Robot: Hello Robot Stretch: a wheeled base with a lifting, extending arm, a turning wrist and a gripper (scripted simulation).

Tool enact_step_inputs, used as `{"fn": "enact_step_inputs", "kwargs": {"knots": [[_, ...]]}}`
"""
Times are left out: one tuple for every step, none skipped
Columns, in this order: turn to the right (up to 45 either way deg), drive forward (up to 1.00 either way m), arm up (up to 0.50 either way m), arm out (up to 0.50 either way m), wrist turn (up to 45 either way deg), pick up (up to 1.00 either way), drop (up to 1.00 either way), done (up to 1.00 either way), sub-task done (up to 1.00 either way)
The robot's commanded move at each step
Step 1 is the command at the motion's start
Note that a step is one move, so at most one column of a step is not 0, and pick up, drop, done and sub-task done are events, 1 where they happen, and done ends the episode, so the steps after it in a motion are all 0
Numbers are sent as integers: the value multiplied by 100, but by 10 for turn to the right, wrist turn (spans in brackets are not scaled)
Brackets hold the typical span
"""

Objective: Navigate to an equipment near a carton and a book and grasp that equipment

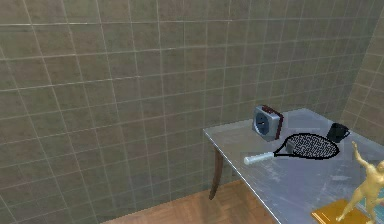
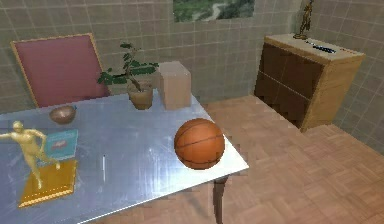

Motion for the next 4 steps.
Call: {"fn": "enact_step_inputs", "kwargs": {"knots": [[0, 0, 50, 0, 0, 0, 0, 0, 0], [0, 0, 38, 0, 0, 0, 0, 0, 0], [0, 0, 0, 30, 0, 0, 0, 0, 0], [0, 0, 0, 0, 450, 0, 0, 0, 0]]}}
